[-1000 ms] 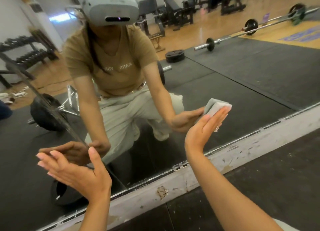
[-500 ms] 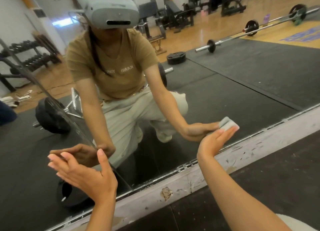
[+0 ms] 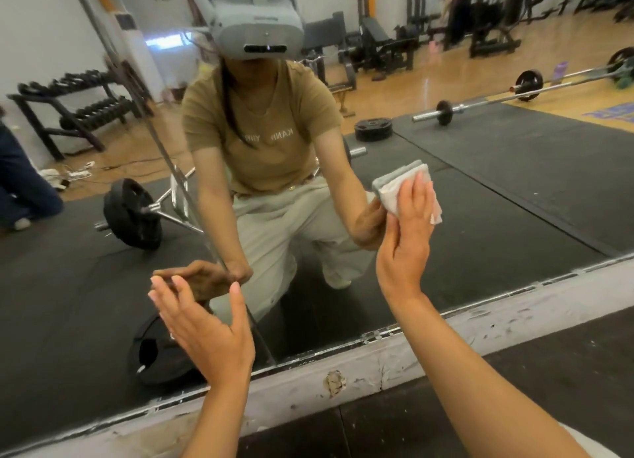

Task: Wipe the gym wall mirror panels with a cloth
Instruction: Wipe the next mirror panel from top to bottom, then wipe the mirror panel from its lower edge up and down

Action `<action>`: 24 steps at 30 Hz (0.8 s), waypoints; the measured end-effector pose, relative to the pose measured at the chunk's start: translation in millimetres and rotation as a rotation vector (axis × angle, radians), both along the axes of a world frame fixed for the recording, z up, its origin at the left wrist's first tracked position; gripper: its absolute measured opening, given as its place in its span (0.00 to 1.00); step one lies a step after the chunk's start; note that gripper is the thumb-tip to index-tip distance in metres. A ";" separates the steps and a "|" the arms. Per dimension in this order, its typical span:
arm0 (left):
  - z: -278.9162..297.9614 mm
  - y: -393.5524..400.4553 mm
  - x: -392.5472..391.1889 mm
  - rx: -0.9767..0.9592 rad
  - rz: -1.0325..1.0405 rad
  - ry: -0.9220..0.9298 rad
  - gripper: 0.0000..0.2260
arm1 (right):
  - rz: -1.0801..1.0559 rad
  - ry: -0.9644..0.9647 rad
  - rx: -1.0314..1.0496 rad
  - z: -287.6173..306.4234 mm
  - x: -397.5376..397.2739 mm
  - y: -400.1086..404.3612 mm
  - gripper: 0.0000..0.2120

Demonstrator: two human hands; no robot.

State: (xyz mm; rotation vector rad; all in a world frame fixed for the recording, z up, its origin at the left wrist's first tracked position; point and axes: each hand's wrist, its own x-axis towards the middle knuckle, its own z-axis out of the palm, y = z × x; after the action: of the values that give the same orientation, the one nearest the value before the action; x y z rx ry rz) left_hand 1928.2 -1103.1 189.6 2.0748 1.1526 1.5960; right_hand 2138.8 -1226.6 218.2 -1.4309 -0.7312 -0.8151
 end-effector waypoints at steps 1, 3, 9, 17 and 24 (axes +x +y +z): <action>1.3 -1.6 -1.6 -0.018 -0.004 0.007 0.36 | 0.021 -0.040 -0.027 3.1 0.0 -2.7 0.20; 4.8 -4.7 -4.4 -0.071 -0.008 0.024 0.36 | 0.035 -0.111 -0.072 8.4 0.3 -10.0 0.19; 17.6 -12.6 -20.1 -0.150 0.001 0.142 0.36 | 0.107 -0.241 -0.224 4.5 -3.3 -34.9 0.17; 50.0 -42.1 -64.2 -0.193 -0.112 0.518 0.37 | 0.260 -0.110 -0.611 40.7 -30.9 -77.7 0.17; 156.9 -87.9 -92.0 -0.248 -0.309 0.827 0.34 | 0.402 0.050 -1.007 123.1 -55.4 -136.3 0.24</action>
State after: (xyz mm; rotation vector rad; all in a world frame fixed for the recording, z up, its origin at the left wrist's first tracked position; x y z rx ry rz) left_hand 1836.2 -1191.0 346.5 2.6286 1.0804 0.4064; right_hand 2083.4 -1362.9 341.4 -2.0563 -1.4445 -0.0466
